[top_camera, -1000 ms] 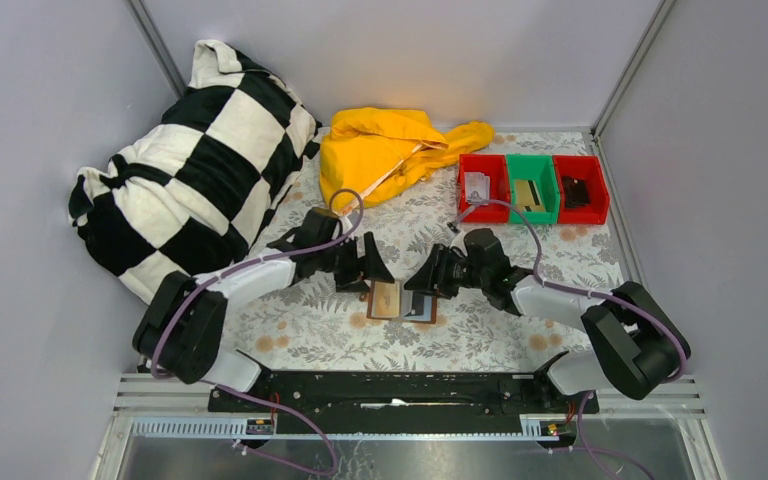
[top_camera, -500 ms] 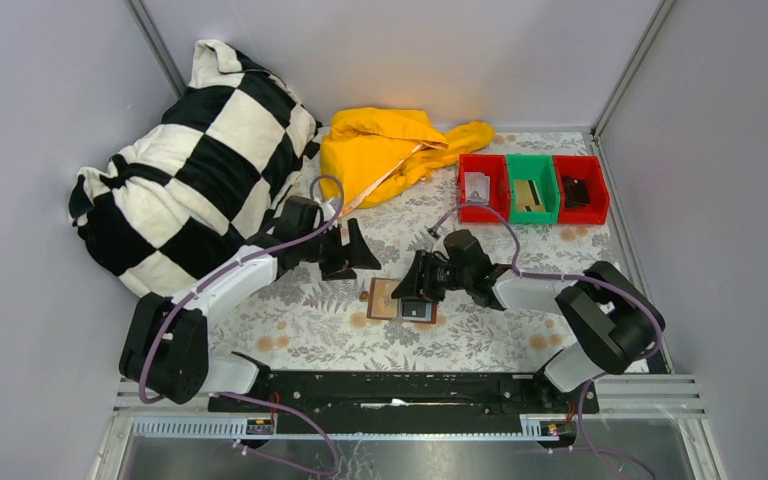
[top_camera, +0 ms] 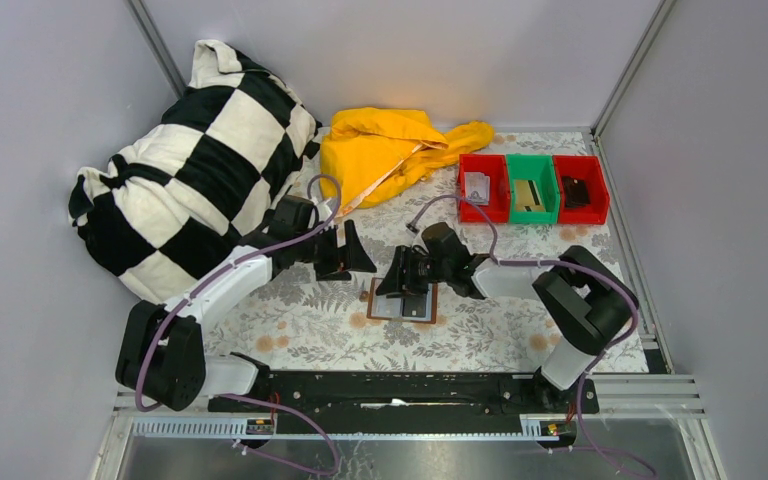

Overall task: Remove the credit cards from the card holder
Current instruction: Remove the credit card from the card holder.

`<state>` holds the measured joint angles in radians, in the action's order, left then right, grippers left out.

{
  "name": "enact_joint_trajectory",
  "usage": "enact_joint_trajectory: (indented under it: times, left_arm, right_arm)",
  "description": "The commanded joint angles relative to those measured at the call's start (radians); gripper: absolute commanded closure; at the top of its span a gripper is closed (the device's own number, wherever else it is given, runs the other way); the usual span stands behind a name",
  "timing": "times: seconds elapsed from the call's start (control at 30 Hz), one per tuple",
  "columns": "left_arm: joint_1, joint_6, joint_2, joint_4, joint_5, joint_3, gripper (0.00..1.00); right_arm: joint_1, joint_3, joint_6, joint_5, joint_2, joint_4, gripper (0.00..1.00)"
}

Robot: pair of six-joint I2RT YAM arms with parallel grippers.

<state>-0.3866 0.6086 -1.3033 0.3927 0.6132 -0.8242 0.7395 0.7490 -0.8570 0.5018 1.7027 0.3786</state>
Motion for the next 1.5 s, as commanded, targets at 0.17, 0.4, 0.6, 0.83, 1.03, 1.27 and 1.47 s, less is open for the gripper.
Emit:
enact_joint_trajectory:
  times: [0.17, 0.4, 0.6, 0.83, 1.03, 1.27, 1.47]
  left_arm:
    - [-0.156, 0.038, -0.047, -0.105, 0.014, -0.039, 0.12]
    - [-0.262, 0.131, -0.169, -0.250, -0.004, -0.049, 0.14]
    - [-0.271, 0.205, -0.242, -0.338, -0.049, -0.036, 0.21]
    - [-0.271, 0.184, -0.325, -0.313, -0.105, -0.058, 0.37]
    - [-0.285, 0.143, -0.348, -0.250, -0.172, -0.079, 0.47]
    - [-0.288, 0.129, -0.378, -0.238, -0.178, -0.090, 0.55]
    - [-0.294, 0.126, -0.385, -0.245, -0.167, -0.087, 0.59]
  right_arm:
    - [-0.128, -0.209, 0.041, -0.135, -0.306, -0.066, 0.59]
    - [-0.175, -0.289, 0.037, -0.115, -0.369, -0.079, 0.65]
    - [-0.179, -0.303, 0.025, -0.114, -0.336, -0.038, 0.68]
    - [-0.179, -0.287, 0.043, -0.118, -0.292, -0.032, 0.73]
    - [-0.190, -0.302, 0.059, -0.141, -0.292, -0.051, 0.72]
    - [-0.199, -0.298, 0.076, -0.120, -0.261, -0.048, 0.72]
    - [-0.199, -0.297, 0.070, -0.105, -0.228, -0.021, 0.72]
